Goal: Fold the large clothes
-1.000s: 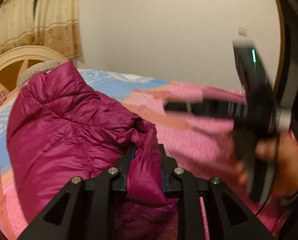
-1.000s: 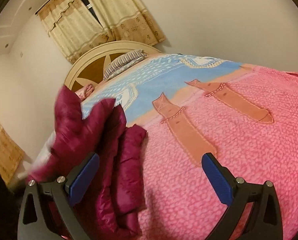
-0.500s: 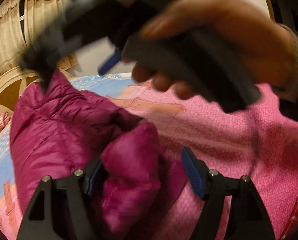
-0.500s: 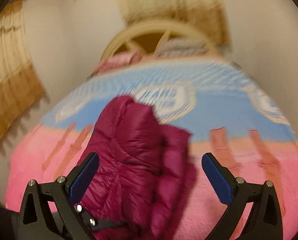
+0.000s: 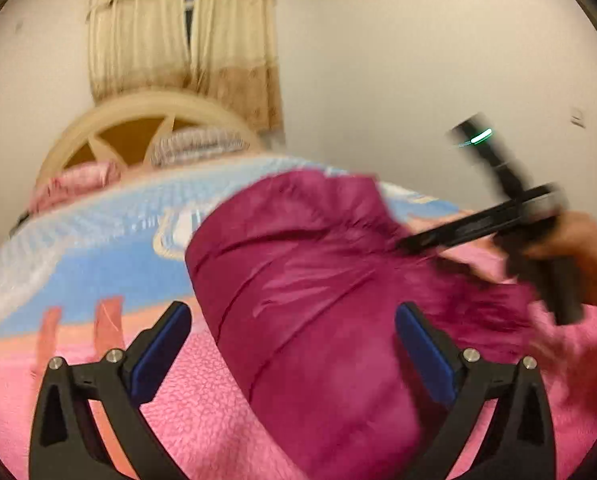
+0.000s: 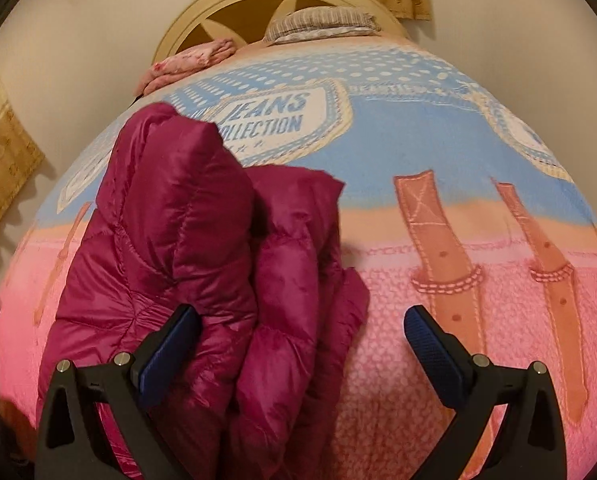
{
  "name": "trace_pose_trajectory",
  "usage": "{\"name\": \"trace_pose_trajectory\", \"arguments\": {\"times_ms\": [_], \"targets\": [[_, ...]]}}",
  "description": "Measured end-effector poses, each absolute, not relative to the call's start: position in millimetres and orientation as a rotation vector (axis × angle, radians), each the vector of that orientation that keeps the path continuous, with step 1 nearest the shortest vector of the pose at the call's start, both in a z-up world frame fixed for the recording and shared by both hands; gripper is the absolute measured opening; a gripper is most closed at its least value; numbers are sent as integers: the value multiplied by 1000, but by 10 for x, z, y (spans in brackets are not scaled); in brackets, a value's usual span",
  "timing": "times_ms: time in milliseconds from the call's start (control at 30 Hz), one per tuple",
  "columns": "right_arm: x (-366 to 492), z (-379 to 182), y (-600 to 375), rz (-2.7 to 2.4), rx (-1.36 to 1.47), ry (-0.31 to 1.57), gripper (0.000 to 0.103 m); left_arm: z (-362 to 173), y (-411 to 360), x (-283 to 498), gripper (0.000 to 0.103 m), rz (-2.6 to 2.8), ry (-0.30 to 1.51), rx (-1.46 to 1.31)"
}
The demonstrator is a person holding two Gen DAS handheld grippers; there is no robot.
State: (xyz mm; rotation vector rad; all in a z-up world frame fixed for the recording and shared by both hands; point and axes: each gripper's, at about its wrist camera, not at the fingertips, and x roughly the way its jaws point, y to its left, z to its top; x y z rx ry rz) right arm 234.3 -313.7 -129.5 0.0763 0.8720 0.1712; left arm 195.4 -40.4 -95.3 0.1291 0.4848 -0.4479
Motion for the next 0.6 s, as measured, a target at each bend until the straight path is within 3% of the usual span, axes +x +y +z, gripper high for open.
{"name": "trace_pose_trajectory", "arguments": {"times_ms": [300,600], "targets": [[1975,-468,-2875,35,226,663,102,-1227,-864,1751,103,-462,535,151],[2225,-1076,-2763,-62,264,693,102,-841,-178,2146,103,-208,495,47]]}}
